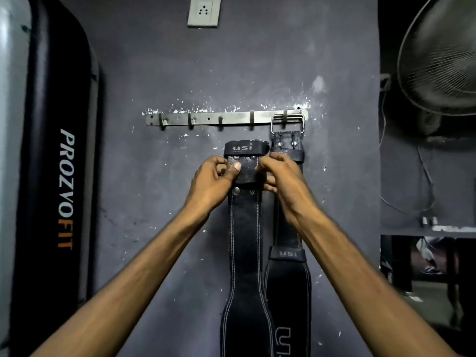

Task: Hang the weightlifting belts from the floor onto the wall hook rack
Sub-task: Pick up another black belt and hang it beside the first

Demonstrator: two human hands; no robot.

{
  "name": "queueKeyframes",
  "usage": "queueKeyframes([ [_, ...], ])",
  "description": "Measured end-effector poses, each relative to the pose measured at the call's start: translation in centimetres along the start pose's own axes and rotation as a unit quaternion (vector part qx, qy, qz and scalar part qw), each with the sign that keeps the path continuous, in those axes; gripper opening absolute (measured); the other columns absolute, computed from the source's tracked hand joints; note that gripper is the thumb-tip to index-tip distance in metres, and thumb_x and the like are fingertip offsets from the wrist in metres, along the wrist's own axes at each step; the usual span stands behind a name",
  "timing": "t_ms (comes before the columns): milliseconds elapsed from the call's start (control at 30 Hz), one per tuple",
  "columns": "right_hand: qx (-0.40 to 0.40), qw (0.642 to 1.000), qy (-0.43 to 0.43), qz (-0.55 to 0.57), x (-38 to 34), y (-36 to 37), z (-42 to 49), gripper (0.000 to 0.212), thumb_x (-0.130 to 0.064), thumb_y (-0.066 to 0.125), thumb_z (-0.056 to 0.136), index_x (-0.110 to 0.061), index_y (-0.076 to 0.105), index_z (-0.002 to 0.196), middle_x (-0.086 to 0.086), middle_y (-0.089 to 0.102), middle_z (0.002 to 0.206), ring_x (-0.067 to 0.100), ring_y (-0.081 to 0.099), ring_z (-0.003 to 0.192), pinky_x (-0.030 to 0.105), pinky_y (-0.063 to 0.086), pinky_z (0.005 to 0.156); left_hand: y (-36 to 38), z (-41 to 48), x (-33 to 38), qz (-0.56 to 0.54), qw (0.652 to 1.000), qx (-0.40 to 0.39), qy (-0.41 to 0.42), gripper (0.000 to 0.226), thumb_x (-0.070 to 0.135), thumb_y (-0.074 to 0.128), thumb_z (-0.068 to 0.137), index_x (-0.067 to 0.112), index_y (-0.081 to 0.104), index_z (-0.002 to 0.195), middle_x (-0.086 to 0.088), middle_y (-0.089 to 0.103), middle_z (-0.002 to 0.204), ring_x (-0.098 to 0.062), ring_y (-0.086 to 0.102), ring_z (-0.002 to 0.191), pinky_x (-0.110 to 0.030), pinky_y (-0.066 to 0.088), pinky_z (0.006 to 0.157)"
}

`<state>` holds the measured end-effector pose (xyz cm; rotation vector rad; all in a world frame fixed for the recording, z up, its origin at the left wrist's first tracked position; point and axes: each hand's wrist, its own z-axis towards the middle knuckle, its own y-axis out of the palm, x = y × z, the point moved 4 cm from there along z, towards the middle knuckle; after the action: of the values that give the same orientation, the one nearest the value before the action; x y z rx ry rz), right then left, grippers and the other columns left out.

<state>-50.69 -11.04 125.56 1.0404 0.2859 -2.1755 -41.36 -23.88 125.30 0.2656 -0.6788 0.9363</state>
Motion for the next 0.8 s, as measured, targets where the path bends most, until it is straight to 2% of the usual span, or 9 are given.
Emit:
queueKeyframes([
  [100, 0.051, 0.998, -0.036, 0.003, 0.2, 0.1, 1.4, 0.053, -0.008, 0.065, 0.092, -0.006, 0.044, 0.140, 0.002, 0.072, 0.092, 0.016, 0.068, 0.086, 0.032, 0.059, 0.079, -0.1, 1.5, -0.8, 0.011, 1.000, 0.013, -0.003, 0.053, 0.061, 0.068, 0.062, 0.032, 0.042, 0.097, -0.006, 0.074, 0.097, -0.030, 0.072, 0.091, -0.058, 0.058, 0.081],
  [200, 0.051, 0.997, -0.057, 0.009, 0.3, 0.5, 2.3, 0.049, 0.003, 0.059, 0.096, -0.004, 0.046, 0.143, 0.004, 0.072, 0.098, 0.010, 0.068, 0.084, 0.018, 0.057, 0.069, 0.2, 2.2, -0.5, 0.034, 0.999, 0.008, 0.021, 0.064, 0.060, 0.064, 0.063, 0.032, 0.044, 0.116, -0.001, 0.076, 0.094, -0.028, 0.073, 0.092, -0.056, 0.057, 0.084],
  [300, 0.056, 0.991, -0.108, -0.048, -0.1, 0.9, 2.2, 0.054, 0.005, 0.055, 0.097, -0.011, 0.044, 0.148, -0.003, 0.068, 0.098, 0.009, 0.063, 0.083, 0.033, 0.059, 0.079, 0.3, 3.1, -0.5, 0.087, 0.994, -0.013, 0.058, 0.069, 0.057, 0.060, 0.071, 0.036, 0.046, 0.135, -0.005, 0.076, 0.084, -0.028, 0.073, 0.085, -0.053, 0.058, 0.082],
  [367, 0.062, 0.983, -0.145, -0.095, -0.6, 1.2, 2.3, 0.059, 0.005, 0.053, 0.097, -0.014, 0.041, 0.152, -0.003, 0.067, 0.098, 0.013, 0.062, 0.075, 0.035, 0.058, 0.077, 0.3, 3.4, 0.0, 0.122, 0.989, -0.012, 0.082, 0.063, 0.045, 0.061, 0.079, 0.040, 0.044, 0.140, -0.006, 0.075, 0.083, -0.027, 0.073, 0.083, -0.050, 0.059, 0.081],
  [433, 0.071, 0.975, -0.154, -0.146, -0.7, 1.3, 3.2, 0.064, 0.002, 0.053, 0.097, -0.015, 0.033, 0.156, 0.006, 0.069, 0.120, 0.022, 0.066, 0.081, 0.038, 0.059, 0.083, 0.4, 3.5, 0.9, 0.165, 0.979, -0.005, 0.120, 0.061, 0.034, 0.063, 0.087, 0.038, 0.042, 0.144, -0.001, 0.075, 0.089, -0.022, 0.072, 0.084, -0.043, 0.060, 0.082],
  [500, 0.071, 0.965, -0.157, -0.197, -0.8, 1.3, 4.2, 0.068, 0.000, 0.052, 0.096, -0.012, 0.027, 0.158, 0.005, 0.057, 0.144, 0.017, 0.059, 0.088, 0.035, 0.057, 0.090, 0.5, 4.1, 1.6, 0.196, 0.970, 0.006, 0.141, 0.060, 0.026, 0.063, 0.092, 0.032, 0.041, 0.148, 0.000, 0.075, 0.100, -0.021, 0.071, 0.091, -0.039, 0.058, 0.087],
  [567, 0.067, 0.957, -0.158, -0.235, -1.4, 1.4, 5.2, 0.063, 0.001, 0.050, 0.094, -0.007, 0.034, 0.154, 0.000, 0.059, 0.132, 0.015, 0.058, 0.093, 0.024, 0.048, 0.080, 0.7, 5.0, 2.1, 0.219, 0.964, 0.012, 0.150, 0.061, 0.026, 0.062, 0.093, 0.027, 0.039, 0.150, -0.004, 0.074, 0.112, -0.025, 0.069, 0.101, -0.041, 0.055, 0.092],
  [667, 0.069, 0.944, -0.164, -0.277, -2.9, 1.5, 6.9, 0.057, 0.000, 0.050, 0.091, -0.005, 0.044, 0.147, 0.003, 0.068, 0.107, 0.010, 0.063, 0.078, 0.017, 0.045, 0.057, 1.0, 7.0, 3.0, 0.259, 0.955, 0.022, 0.140, 0.060, 0.027, 0.060, 0.094, 0.020, 0.039, 0.150, -0.009, 0.070, 0.121, -0.028, 0.065, 0.111, -0.039, 0.052, 0.096],
  [800, 0.062, 0.938, -0.145, -0.309, -4.3, 1.5, 9.0, 0.038, -0.003, 0.052, 0.085, -0.009, 0.060, 0.121, 0.007, 0.073, 0.106, 0.024, 0.068, 0.093, 0.029, 0.052, 0.069, 1.6, 9.4, 4.1, 0.290, 0.948, 0.016, 0.131, 0.042, 0.023, 0.059, 0.093, 0.019, 0.055, 0.135, -0.004, 0.071, 0.101, -0.027, 0.066, 0.093, -0.030, 0.051, 0.084],
])
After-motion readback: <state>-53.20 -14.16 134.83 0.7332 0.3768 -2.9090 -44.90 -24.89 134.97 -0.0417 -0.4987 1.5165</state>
